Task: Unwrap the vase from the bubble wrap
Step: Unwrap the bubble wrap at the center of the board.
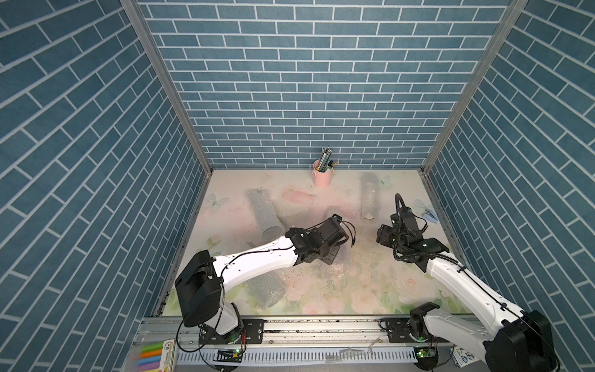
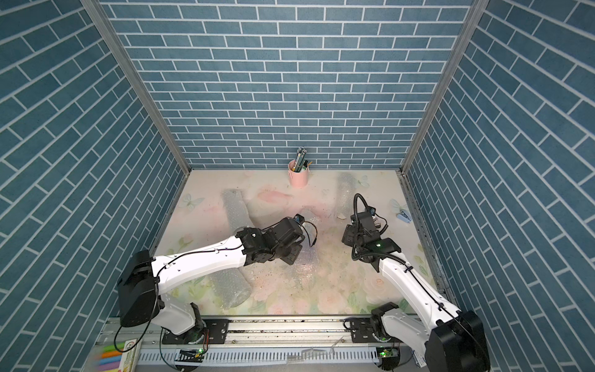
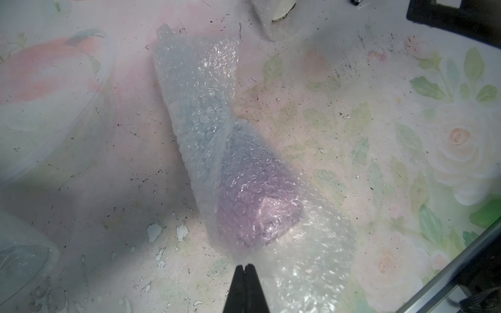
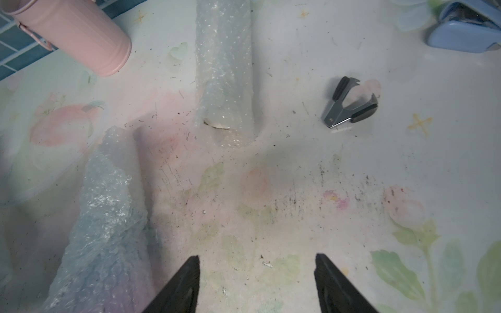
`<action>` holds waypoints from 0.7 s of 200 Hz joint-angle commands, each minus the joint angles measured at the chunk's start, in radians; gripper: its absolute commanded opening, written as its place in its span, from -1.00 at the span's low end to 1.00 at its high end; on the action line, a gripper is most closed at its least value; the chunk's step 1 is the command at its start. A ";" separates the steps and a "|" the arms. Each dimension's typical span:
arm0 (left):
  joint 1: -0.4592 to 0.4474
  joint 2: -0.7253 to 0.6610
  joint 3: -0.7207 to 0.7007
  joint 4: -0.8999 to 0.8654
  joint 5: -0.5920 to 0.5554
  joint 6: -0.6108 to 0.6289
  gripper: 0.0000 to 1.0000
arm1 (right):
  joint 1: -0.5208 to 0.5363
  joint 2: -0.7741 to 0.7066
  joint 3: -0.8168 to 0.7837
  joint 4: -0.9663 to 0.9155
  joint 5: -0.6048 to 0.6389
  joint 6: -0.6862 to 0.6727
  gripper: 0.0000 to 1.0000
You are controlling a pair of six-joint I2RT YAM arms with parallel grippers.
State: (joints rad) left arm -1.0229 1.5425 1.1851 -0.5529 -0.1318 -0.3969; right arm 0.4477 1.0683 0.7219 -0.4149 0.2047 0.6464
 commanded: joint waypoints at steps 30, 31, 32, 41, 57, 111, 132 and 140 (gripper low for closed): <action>0.102 -0.111 -0.150 0.106 0.070 -0.050 -1.00 | 0.094 0.120 0.078 0.045 -0.017 -0.024 0.36; 0.104 -0.114 -0.153 0.106 0.072 -0.050 -1.00 | 0.095 0.122 0.080 0.046 -0.017 -0.023 0.36; 0.107 -0.116 -0.155 0.107 0.073 -0.051 -1.00 | 0.096 0.124 0.080 0.047 -0.017 -0.022 0.36; 0.124 -0.133 -0.171 0.110 0.077 -0.052 -1.00 | 0.101 0.139 0.087 0.055 -0.023 -0.020 0.36; 0.135 -0.154 -0.179 0.094 0.068 -0.046 -1.00 | 0.106 0.153 0.092 0.066 -0.025 -0.012 0.36; 0.055 -0.133 -0.097 0.013 -0.006 0.013 0.02 | 0.103 0.126 0.029 0.091 0.006 0.045 0.37; -0.016 -0.091 -0.040 -0.020 -0.059 0.028 0.18 | 0.089 0.085 -0.010 0.087 0.039 0.080 0.37; -0.040 -0.071 -0.020 -0.027 -0.079 0.032 0.20 | 0.078 0.063 -0.027 0.085 0.046 0.091 0.37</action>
State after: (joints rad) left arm -0.9958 1.4277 1.0985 -0.5255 -0.1287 -0.3965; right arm 0.5465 1.1942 0.7353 -0.3218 0.1982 0.6716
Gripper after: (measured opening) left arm 0.586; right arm 0.683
